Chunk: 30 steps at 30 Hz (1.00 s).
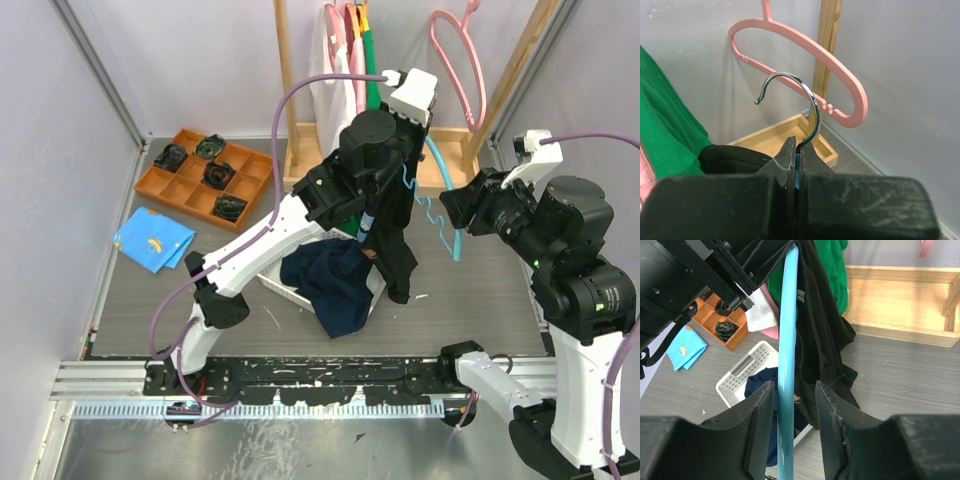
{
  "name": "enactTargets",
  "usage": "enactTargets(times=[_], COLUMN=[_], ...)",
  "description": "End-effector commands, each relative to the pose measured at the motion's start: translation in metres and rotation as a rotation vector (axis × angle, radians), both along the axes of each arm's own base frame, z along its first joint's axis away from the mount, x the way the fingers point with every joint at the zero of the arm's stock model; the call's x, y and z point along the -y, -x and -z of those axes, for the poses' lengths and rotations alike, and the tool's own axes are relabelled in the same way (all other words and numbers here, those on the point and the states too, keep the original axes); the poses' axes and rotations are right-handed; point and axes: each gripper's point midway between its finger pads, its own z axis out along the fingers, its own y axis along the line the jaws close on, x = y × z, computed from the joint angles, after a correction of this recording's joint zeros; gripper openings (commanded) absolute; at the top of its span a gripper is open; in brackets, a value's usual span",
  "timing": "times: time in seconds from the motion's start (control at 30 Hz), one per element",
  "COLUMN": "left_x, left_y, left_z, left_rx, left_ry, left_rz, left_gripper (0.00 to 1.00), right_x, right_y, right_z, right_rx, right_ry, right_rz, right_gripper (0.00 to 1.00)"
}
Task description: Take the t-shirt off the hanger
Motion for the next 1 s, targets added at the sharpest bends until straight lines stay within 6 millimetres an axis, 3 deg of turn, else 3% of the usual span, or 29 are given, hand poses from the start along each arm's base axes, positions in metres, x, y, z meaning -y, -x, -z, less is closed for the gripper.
enactTargets(times=[0.0,0.23,0.47,0.7,0.77,0.83,0.97], left_x=[-0.006,-0.002,-0.001,-0.002,-0.002,-0.002,-0.005], left_y=[0.009,0.017,0.023,0.024,0.026,0.027,0.028], left_z=[-0.031,-0.035,-0.038,-0.036,-0.036,-0.037,-0.041], left_rx=[0.045,0.049,0.051,0.048,0.048,0.050,0.059], left_ry=[0.067,0.079,0.082,0.069,0.066,0.071,0.076], left_rz=[-0.003,0.015,0.028,0.033,0.040,0.046,0.047], left_gripper=[0.00,0.00,0.00,0.00,0.06,0.21,0.35], right_x=[-0.002,-0.002,-0.003,-0.002,-0.002,-0.001,0.003], right_y=[-0.011,-0.018,-0.021,-0.017,-0.015,-0.014,-0.010], right_z=[-0.011,-0.004,0.001,-0.009,-0.011,-0.013,-0.023], right_rx=[0.052,0.039,0.033,0.075,0.089,0.101,0.144], right_ry=[0.003,0.012,0.018,0.011,0.010,0.008,0.002], right_rz=[-0.007,-0.001,-0.002,-0.005,-0.006,-0.001,0.015], right_gripper=[0.44,0.28,0.25,0.02,0.01,0.00,0.01])
